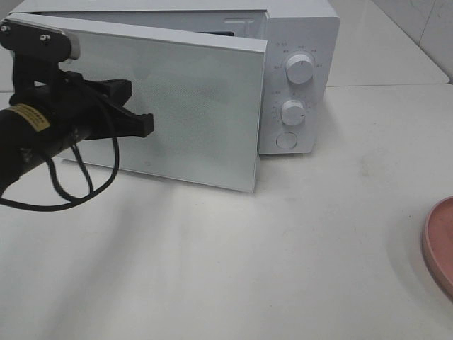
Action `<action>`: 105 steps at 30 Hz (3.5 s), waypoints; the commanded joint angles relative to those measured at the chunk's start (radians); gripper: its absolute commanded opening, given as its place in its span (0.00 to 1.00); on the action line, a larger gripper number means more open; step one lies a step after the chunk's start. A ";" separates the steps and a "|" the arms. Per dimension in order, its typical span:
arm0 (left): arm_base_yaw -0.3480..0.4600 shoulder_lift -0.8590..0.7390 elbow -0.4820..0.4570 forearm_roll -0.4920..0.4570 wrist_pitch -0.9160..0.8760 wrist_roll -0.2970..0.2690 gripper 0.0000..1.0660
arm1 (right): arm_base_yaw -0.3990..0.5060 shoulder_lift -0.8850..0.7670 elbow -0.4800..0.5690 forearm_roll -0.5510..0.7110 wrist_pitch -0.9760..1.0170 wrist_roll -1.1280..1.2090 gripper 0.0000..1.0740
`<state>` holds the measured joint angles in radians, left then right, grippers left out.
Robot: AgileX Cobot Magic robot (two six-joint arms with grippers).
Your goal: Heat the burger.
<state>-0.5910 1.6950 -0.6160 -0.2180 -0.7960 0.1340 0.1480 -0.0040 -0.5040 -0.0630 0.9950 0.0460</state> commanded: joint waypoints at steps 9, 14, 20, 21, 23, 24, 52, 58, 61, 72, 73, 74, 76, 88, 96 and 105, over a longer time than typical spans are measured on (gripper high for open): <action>-0.128 0.129 -0.210 -0.314 -0.015 0.174 0.00 | -0.008 -0.031 0.002 0.002 0.000 -0.012 0.71; -0.155 0.191 -0.321 -0.412 0.015 0.240 0.00 | -0.008 -0.031 0.002 0.002 0.000 -0.012 0.71; -0.158 0.241 -0.428 -0.467 0.041 0.283 0.00 | -0.008 -0.031 0.002 0.002 0.000 -0.012 0.71; -0.158 0.256 -0.457 -0.486 0.051 0.295 0.00 | -0.008 -0.031 0.002 0.002 0.000 -0.012 0.71; -0.158 0.263 -0.471 -0.498 0.056 0.305 0.00 | -0.008 -0.031 0.002 0.002 0.000 -0.012 0.71; -0.157 0.276 -0.497 -0.515 0.072 0.327 0.00 | -0.008 -0.031 0.002 0.002 0.000 -0.012 0.71; -0.248 0.206 -0.512 -0.746 0.269 0.609 0.00 | -0.008 -0.031 0.002 0.002 0.000 -0.012 0.71; -0.253 0.132 -0.429 -0.745 0.498 0.605 0.38 | -0.008 -0.031 0.002 0.002 0.000 -0.011 0.71; -0.250 0.108 -0.424 -0.748 0.631 0.605 0.69 | -0.008 -0.031 0.002 0.002 0.000 -0.011 0.71; -0.233 0.047 -0.424 -0.695 1.051 0.587 0.83 | -0.008 -0.031 0.002 0.002 0.000 -0.011 0.71; -0.233 0.047 -0.424 -0.695 1.051 0.587 0.83 | -0.008 -0.031 0.002 0.002 0.000 -0.011 0.71; -0.204 0.035 -0.424 -0.641 1.150 0.536 0.83 | -0.008 -0.031 0.002 0.002 0.000 -0.011 0.71; -0.170 0.021 -0.424 -0.573 1.246 0.460 0.83 | -0.008 -0.031 0.002 0.002 0.000 -0.011 0.71; 0.048 -0.186 -0.424 -0.182 1.692 0.171 0.83 | -0.008 -0.031 0.002 0.002 0.000 -0.011 0.70; 0.369 -0.365 -0.424 -0.121 1.899 0.174 0.83 | -0.008 -0.031 0.002 0.002 0.000 -0.011 0.70; 0.534 -0.497 -0.422 -0.031 1.971 0.064 0.83 | -0.008 -0.031 0.002 0.002 0.000 -0.011 0.70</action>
<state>-0.0620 1.2100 -1.0400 -0.2520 1.1630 0.2170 0.1480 -0.0040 -0.5040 -0.0630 0.9950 0.0460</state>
